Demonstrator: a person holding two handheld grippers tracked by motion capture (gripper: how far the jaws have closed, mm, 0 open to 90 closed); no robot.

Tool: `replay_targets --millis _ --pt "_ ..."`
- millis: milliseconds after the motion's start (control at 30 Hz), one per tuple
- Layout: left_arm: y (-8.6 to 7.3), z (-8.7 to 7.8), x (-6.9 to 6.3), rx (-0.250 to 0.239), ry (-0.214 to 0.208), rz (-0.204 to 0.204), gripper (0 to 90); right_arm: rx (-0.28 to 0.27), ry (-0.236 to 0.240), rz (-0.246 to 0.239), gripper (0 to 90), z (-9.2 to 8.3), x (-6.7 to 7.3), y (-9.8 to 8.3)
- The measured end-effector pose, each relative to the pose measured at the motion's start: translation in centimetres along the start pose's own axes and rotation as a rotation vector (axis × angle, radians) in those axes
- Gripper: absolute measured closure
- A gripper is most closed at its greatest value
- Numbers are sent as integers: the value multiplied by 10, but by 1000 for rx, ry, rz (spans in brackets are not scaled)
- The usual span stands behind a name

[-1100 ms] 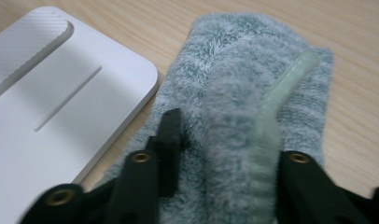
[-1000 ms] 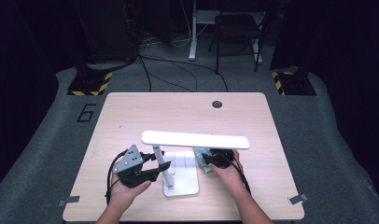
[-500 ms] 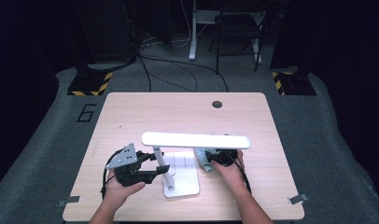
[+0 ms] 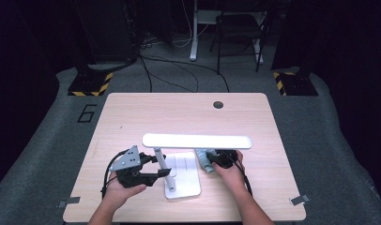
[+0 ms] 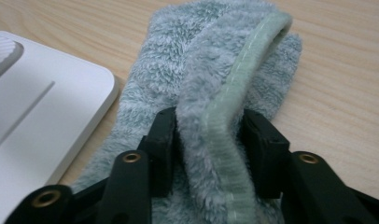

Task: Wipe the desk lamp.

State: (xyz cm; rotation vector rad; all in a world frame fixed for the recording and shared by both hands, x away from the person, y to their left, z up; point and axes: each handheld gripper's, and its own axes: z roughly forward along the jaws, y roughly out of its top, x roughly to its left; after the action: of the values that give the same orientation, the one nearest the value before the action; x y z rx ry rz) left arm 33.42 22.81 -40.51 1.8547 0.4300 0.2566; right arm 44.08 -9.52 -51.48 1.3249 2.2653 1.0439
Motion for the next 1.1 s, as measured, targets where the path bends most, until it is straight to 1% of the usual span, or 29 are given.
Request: replay_targets --millis 33,67,133,167,200,233,267,300,333,400,433,467,500,533,567,600,633,667,700,733,767,800,867,900,933,1000,1033,1100 --pt "0 0 0 3 -3 1 479 1 13 20 606 -1 2 0" --pt "0 0 1 9 -9 10 477 4 19 27 611 -1 4 -1" --pt "0 0 1 9 1 3 494 11 20 34 633 -1 9 0" --pt "0 0 1 9 1 3 522 11 20 34 633 -1 9 0" --pt "0 0 1 13 5 12 524 11 21 46 652 -1 14 0" --pt "0 0 0 13 19 15 527 11 25 52 660 -1 15 0" --pt "0 0 -1 19 15 14 529 18 27 61 666 -1 17 0" --pt "-1 1 -2 4 27 14 530 17 26 64 671 -1 17 0" --pt "-1 1 -2 3 32 14 531 17 29 72 677 -1 18 0" --pt "-1 1 -3 7 30 12 532 19 31 79 685 -2 18 0" --pt "-1 1 -3 7 34 11 533 16 39 74 691 -2 18 0" --pt "-1 2 -4 0 45 10 534 17 38 76 697 -2 18 0" --pt "-2 3 -6 -6 58 7 534 19 48 76 707 -3 20 -1" --pt "-2 3 -6 -6 58 7 534 19 48 76 707 -3 20 -1" --pt "-1 4 -8 -6 65 6 534 33 52 53 712 -5 23 -1" --pt "-1 3 -8 -1 69 2 535 36 48 47 714 -6 25 -2" --pt "-2 4 -9 -6 77 0 535 42 47 35 716 -7 26 -2" --pt "-2 4 -9 -6 80 -2 535 52 48 16 717 -9 29 -3" --pt "-1 3 -9 1 78 -2 535 50 45 8 718 -10 31 -5" --pt "-2 4 -9 -8 92 -7 535 54 54 -8 719 -12 32 -6" --pt "-2 4 -9 -8 92 -7 535 54 54 -8 719 -12 32 -6" --pt "-1 3 -8 -4 98 4 535 55 56 -13 720 -14 33 -8" --pt "-2 3 -8 -7 100 -1 536 60 75 -38 722 -19 35 -13" --pt "-2 3 -8 -6 98 -1 536 68 94 -48 723 -25 37 -18" --pt "-2 3 -8 -2 102 4 536 76 106 -60 723 -29 37 -21" --pt "-2 3 -8 -5 104 -2 536 86 123 -79 723 -36 39 -27" --pt "-2 3 -8 -4 104 -2 536 91 128 -73 723 -40 41 -30" --pt "-2 3 -8 -3 105 -1 536 100 143 -87 723 -48 43 -38"
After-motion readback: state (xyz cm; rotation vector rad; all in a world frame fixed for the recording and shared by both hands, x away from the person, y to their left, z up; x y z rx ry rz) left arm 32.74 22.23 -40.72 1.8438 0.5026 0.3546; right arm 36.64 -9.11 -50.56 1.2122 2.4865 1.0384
